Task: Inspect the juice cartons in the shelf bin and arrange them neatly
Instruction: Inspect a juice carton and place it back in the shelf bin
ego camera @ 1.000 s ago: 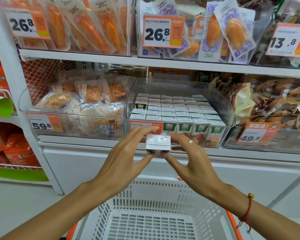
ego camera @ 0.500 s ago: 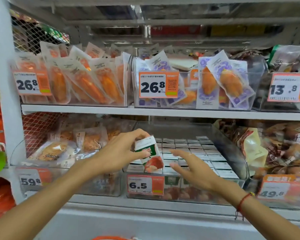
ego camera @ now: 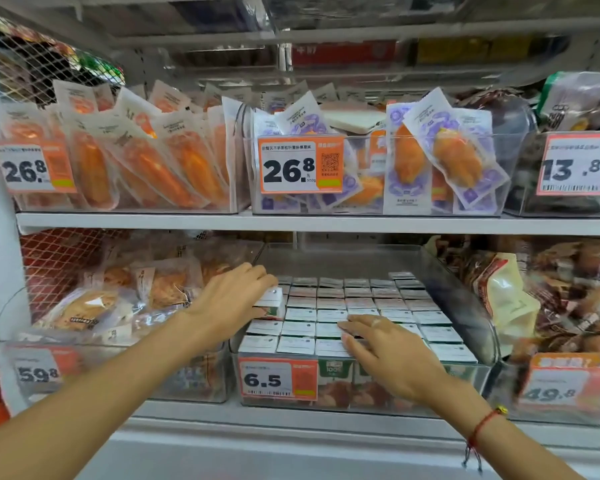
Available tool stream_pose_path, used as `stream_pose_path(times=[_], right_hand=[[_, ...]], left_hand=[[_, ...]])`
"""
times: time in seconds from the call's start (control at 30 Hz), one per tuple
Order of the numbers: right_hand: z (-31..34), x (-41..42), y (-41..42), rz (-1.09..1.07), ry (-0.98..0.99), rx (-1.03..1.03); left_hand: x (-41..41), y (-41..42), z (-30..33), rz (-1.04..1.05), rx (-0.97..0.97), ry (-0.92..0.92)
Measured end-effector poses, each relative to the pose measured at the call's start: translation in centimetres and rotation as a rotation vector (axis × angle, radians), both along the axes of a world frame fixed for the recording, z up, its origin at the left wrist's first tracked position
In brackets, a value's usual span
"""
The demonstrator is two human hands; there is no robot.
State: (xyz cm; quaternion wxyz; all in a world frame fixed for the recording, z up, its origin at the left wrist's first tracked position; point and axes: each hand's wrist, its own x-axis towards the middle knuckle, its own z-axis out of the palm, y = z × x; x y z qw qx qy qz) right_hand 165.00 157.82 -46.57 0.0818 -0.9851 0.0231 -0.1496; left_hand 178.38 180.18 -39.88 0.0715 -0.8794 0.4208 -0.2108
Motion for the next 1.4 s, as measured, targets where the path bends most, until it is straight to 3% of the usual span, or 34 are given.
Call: stream_pose_path(times=[0.13, 0.23, 0.43, 0.53, 0.63, 0.73, 0.87, 1.17, 1.4], right_hand=[[-0.2, 0.1, 0.0, -0.003, -0.01, -0.002], [-0.3, 0.0, 0.0, 0.0, -0.01, 0.0], [-0.1, -0.1, 0.0, 0.003, -0.018, 0.008], [0.6, 0.0, 0.1, 0.004, 0.06, 0.045], [2.3, 1.2, 0.5, -0.009, 0.123, 0.048], [3.8, 4.3, 1.7, 0.006, 0.151, -0.004], [4.1, 9.9, 4.1, 0.105, 0.214, -0.007], [5.0, 16.8, 5.2, 0.137, 0.351, 0.057], [6.6, 18.4, 5.1, 0.119, 0.484, -0.116]], left_hand=[[0.1, -1.6, -0.1, 0.013, 0.148, -0.023], [0.7, -2.6, -0.1, 0.062, 0.267, 0.076], [0.7, -2.8, 0.7, 0.04, 0.301, 0.221], [-0.4, -1.3, 0.2, -0.038, 0.104, 0.13], [-1.9, 1.7, -2.4, -0.167, -0.398, 0.002], [-2.5, 4.4, -5.7, -0.127, -0.705, 0.098], [-2.5, 5.4, -8.5, -0.141, -0.736, 0.257], [-1.9, 6.2, -9.0, -0.044, -0.774, 0.324], [-2.3, 6.1, -8.7, -0.02, -0.807, 0.482]])
